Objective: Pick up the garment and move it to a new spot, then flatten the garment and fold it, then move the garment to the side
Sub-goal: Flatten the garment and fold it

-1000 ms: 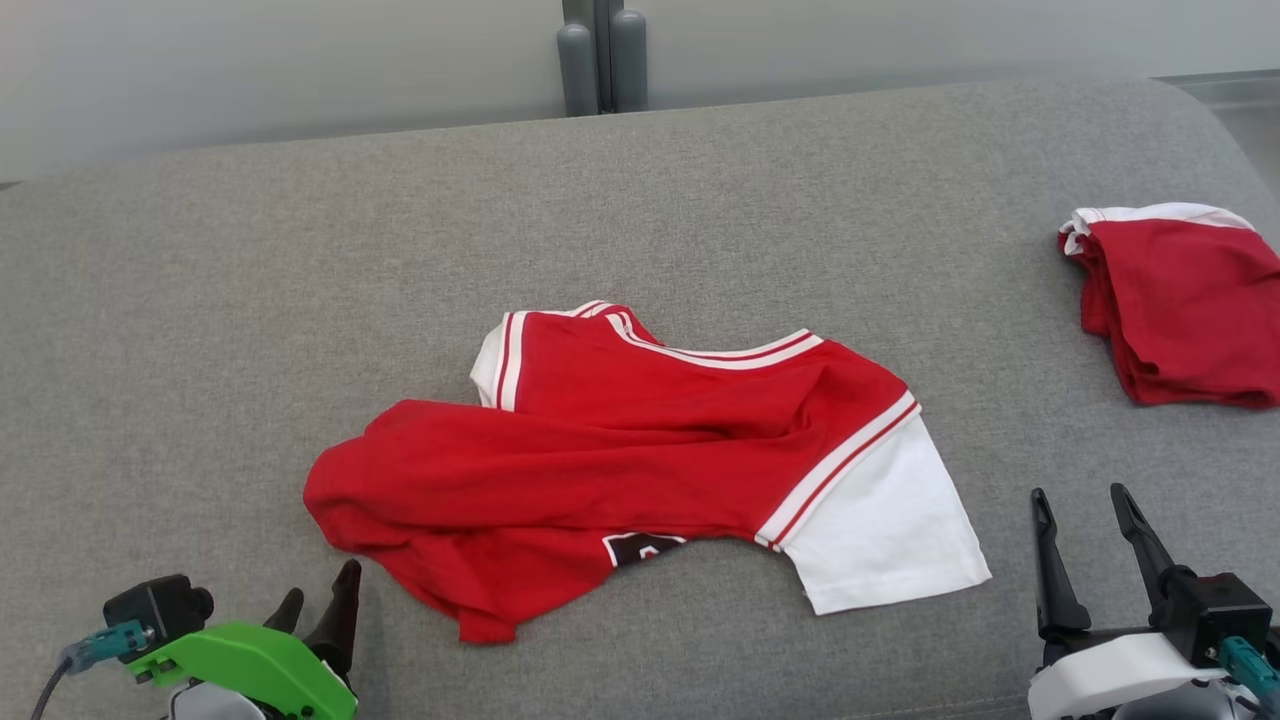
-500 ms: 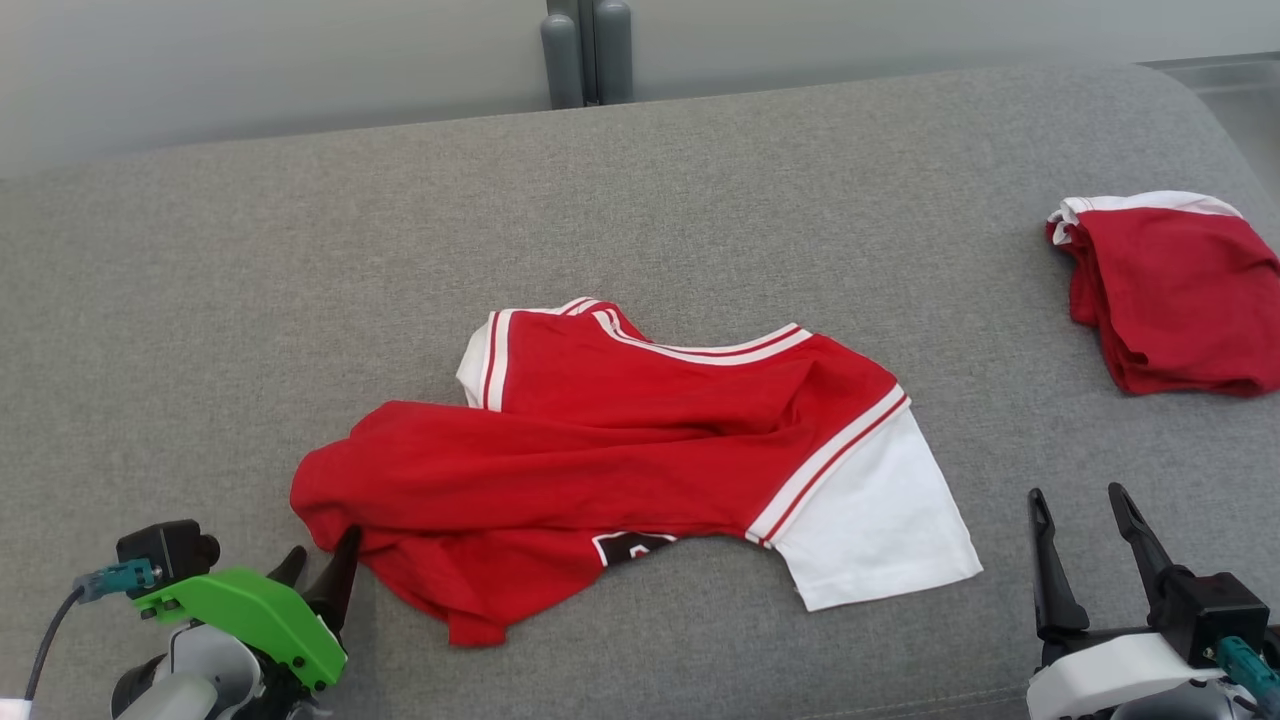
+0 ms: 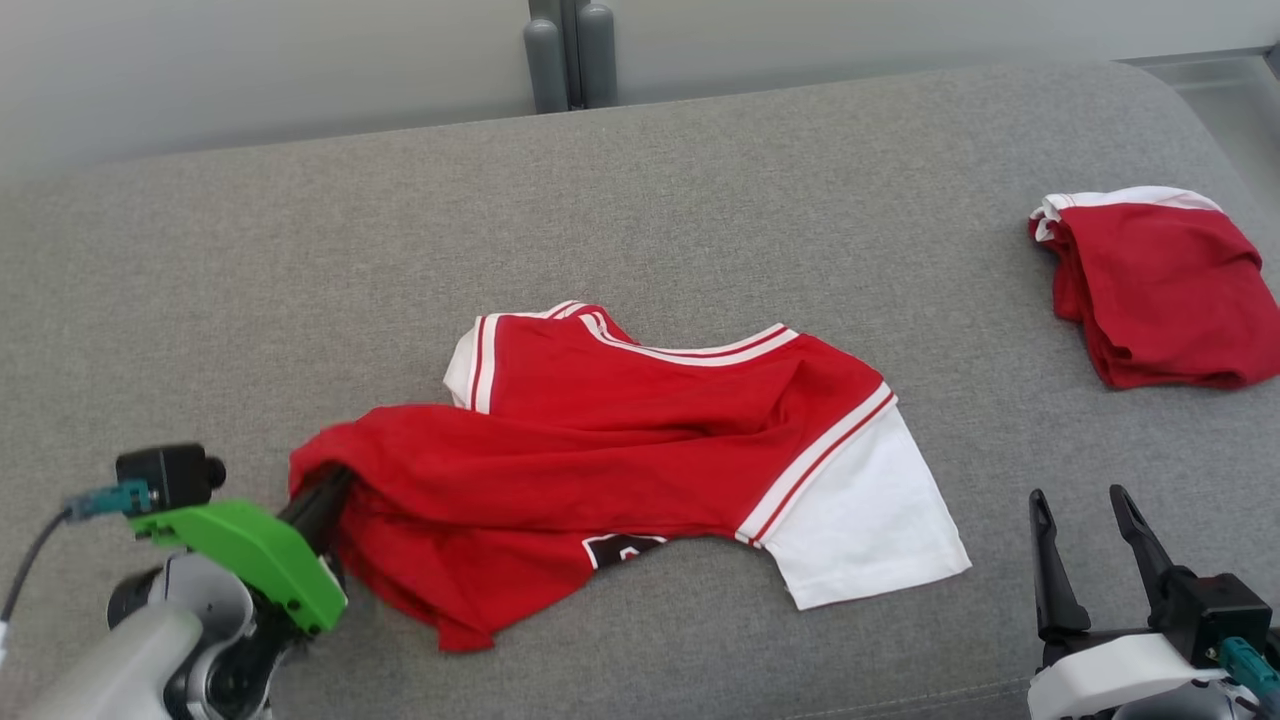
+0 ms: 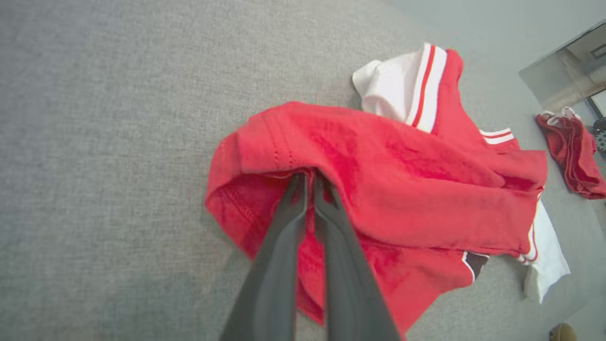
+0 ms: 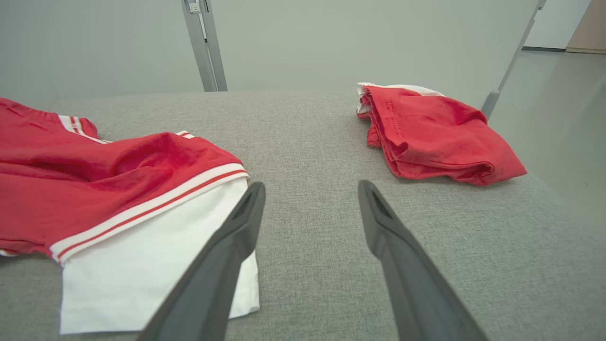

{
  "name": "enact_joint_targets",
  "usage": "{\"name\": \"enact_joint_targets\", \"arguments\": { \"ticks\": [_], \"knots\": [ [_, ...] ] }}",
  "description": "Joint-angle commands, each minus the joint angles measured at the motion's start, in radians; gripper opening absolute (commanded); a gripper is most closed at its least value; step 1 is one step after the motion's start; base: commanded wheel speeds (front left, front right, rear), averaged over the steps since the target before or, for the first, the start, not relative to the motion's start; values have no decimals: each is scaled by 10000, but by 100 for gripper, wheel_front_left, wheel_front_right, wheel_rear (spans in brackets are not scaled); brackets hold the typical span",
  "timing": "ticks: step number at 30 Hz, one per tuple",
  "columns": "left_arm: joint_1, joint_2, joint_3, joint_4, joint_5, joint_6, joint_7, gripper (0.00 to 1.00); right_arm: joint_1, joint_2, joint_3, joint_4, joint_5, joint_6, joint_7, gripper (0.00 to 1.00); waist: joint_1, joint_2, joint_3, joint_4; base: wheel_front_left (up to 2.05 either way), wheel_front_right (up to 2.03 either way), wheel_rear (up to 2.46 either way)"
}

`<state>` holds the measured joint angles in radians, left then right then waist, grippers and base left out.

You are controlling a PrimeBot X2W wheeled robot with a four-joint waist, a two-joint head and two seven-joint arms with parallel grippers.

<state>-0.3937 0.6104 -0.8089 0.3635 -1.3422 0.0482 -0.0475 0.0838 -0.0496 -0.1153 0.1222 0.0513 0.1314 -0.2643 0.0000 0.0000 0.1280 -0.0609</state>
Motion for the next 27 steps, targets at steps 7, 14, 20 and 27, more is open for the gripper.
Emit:
{"name": "enact_joint_targets", "arguments": {
  "ticks": [7,14,20,27],
  "knots": [
    [-1966,481,91,-1931,558,611,1188,0,-158,-25,109,89,318,-14,4,100,0,0,65,-283,0,0,0],
    [-5040,-17,-50,-1366,1451,755,2536,0,-466,-22,225,248,665,-14,4,100,0,0,268,-1119,0,0,0],
    [-6932,-735,-17,-215,1968,-256,2337,0,-541,-24,258,375,963,-16,4,100,0,0,413,-1671,0,0,0],
    [-7298,-829,-181,105,1951,-1317,2181,0,-366,-25,199,441,1140,-16,5,100,0,0,307,-1910,0,0,0]
  ]
}}
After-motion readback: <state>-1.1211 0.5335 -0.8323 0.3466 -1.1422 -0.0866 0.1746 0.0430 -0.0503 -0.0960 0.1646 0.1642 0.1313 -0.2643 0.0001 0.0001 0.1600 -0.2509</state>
